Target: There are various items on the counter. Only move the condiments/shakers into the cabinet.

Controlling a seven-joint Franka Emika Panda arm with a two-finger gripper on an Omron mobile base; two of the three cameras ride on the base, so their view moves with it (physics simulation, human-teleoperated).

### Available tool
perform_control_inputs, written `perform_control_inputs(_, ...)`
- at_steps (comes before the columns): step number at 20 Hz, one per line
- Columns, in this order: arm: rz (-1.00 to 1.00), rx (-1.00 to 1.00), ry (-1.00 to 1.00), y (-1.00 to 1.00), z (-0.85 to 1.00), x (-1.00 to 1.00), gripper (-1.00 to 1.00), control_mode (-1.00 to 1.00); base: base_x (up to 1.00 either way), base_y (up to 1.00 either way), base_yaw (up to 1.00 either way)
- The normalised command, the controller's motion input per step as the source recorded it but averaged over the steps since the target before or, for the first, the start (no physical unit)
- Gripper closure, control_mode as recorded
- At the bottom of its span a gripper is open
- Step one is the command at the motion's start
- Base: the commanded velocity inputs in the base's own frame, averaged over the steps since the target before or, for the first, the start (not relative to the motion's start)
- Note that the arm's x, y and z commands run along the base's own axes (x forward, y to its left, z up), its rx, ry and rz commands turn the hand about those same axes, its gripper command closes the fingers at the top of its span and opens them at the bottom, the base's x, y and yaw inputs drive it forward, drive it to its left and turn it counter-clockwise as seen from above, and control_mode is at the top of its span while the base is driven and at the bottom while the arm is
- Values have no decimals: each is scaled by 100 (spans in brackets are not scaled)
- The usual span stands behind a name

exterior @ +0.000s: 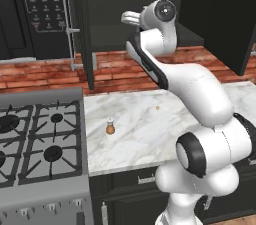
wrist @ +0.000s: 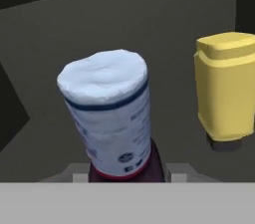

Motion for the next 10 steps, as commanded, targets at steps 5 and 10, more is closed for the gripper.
perform_control_inputs(5, -3, -6, 1, 16, -2, 78, 100, -100, 0, 0, 0)
perform_control_inputs(10, 0, -3, 2, 0, -19, 52, 100, -100, 0, 0, 0)
